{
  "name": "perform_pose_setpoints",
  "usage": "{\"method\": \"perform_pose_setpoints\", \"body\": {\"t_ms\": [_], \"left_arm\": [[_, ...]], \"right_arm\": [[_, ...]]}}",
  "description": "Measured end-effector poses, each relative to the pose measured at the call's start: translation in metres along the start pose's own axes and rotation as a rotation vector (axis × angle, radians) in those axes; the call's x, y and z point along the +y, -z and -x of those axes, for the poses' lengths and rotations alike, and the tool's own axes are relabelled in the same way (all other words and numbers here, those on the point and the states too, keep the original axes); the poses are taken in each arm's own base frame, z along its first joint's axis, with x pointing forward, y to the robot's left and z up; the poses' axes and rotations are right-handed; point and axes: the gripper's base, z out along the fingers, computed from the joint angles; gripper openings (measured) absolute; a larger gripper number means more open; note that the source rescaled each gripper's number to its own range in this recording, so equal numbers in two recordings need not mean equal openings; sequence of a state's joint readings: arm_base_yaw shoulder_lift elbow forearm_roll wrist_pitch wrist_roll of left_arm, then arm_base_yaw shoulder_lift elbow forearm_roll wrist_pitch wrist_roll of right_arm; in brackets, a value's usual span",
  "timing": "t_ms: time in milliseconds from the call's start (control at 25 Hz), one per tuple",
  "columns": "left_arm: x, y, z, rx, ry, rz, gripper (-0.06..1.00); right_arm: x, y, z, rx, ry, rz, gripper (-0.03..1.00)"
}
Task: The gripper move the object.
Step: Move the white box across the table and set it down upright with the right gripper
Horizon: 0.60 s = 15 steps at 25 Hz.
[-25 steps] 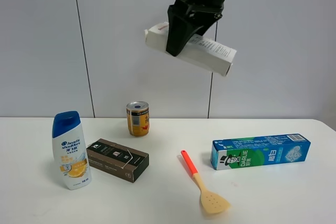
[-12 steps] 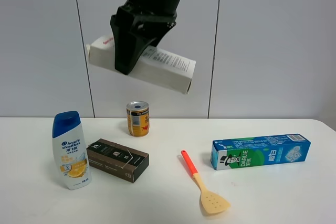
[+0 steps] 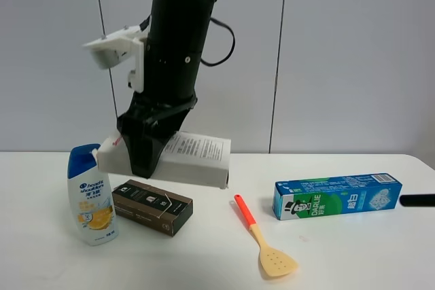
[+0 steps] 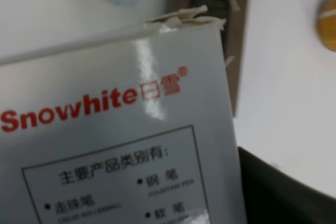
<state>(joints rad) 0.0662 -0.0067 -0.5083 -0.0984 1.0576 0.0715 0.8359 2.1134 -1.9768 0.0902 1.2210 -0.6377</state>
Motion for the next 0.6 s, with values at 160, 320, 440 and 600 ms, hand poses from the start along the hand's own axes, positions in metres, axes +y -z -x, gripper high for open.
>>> {"method": "perform_pose_setpoints", "body": {"t_ms": [160,320,440,600], "left_arm": [[0.000,0.000,0.000,0.000,0.000,0.000,1.00],[0.000,0.000,0.000,0.000,0.000,0.000,1.00],[0.000,0.000,0.000,0.000,0.000,0.000,1.00],[0.000,0.000,0.000,0.000,0.000,0.000,1.00]], "right_arm": [[0.005,-0.032,0.003,0.049,0.067,0.043,0.00],[0.005,-0.053,0.000,0.090,0.079,0.064,0.00],[0.002,-0.066,-0.004,0.133,0.093,0.053,0.00],[0.002,-0.081,-0.007,0.164,0.096,0.064,0.00]]}}
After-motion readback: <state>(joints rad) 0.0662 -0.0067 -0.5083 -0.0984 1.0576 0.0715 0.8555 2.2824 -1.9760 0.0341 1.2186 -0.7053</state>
